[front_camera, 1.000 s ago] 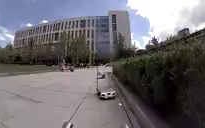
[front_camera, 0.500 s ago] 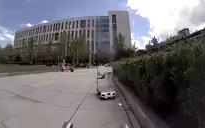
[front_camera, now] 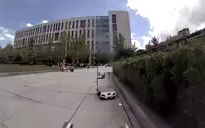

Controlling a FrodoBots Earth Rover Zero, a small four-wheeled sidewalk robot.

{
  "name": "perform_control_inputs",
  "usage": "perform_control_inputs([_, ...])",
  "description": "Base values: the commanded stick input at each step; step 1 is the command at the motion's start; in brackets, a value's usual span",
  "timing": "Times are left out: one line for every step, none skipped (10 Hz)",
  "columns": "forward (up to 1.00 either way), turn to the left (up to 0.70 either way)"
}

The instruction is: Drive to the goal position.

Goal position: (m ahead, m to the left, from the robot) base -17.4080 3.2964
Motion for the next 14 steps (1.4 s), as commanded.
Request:
perform_control_inputs([0.05, 0.01])
perform_control_inputs([0.05, 0.01])
perform_control_inputs([0.05, 0.01])
perform_control_inputs([0.05, 0.01])
perform_control_inputs([0.05, 0.01])
perform_control_inputs([0.05, 0.01])
perform_control_inputs([0.05, 0.01])
perform_control_inputs([0.06, 0.01])
perform_control_inputs([0.05, 0.03])
perform_control_inputs([0.05, 0.03])
perform_control_inputs([0.05, 0.01])
perform_control_inputs([0.05, 0.01])
perform_control_inputs([0.05, 0.01])
perform_control_inputs([0.05, 0.01])
